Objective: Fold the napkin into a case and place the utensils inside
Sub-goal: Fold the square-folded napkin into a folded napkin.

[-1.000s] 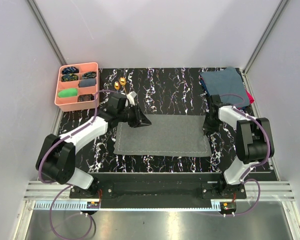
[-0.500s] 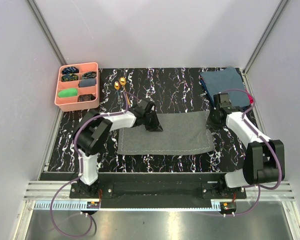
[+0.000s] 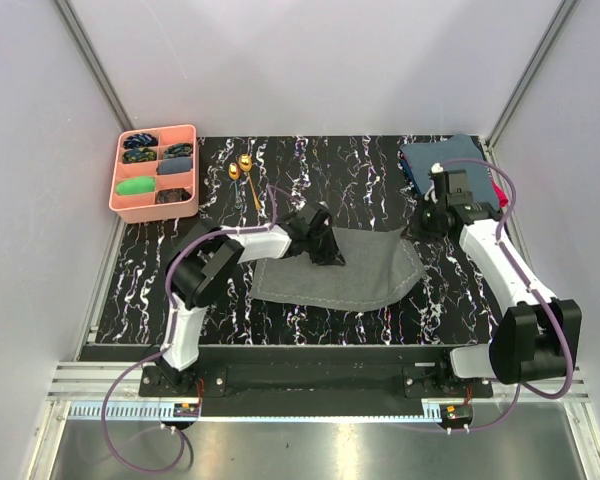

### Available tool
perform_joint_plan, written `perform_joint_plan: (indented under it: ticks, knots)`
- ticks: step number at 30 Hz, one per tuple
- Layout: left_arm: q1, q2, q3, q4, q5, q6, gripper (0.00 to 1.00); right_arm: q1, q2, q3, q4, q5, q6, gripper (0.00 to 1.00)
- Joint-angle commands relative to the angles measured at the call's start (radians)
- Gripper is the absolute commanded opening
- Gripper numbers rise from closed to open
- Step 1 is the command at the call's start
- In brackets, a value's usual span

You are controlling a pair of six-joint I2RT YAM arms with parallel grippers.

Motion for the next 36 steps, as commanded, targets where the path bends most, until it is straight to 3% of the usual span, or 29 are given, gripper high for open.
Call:
perform_joint_plan:
  ticks: [1, 7, 12, 17, 23, 36]
  knots:
    - [0.009, -0.131, -0.067, -0.029, -0.019, 0.032, 0.12, 0.085, 0.007, 0.101, -0.001, -0.102, 0.034, 0.00]
    - [0.126, -0.351, -0.212, -0.051, 0.032, 0.060, 0.14, 0.249, 0.128, 0.202, 0.035, -0.117, 0.109, 0.00]
    - [0.290, -0.538, -0.363, -0.074, 0.059, 0.115, 0.14, 0.346, 0.240, 0.319, 0.055, -0.113, 0.167, 0.00]
    - [0.422, -0.621, -0.424, -0.149, 0.090, 0.192, 0.15, 0.430, 0.355, 0.405, 0.125, -0.146, 0.281, 0.00]
    - [0.462, -0.662, -0.501, -0.135, 0.116, 0.204, 0.15, 0.489, 0.516, 0.436, 0.286, -0.192, 0.459, 0.00]
    - [0.535, -0.736, -0.581, -0.143, 0.079, 0.201, 0.15, 0.541, 0.722, 0.511, 0.400, -0.269, 0.496, 0.00]
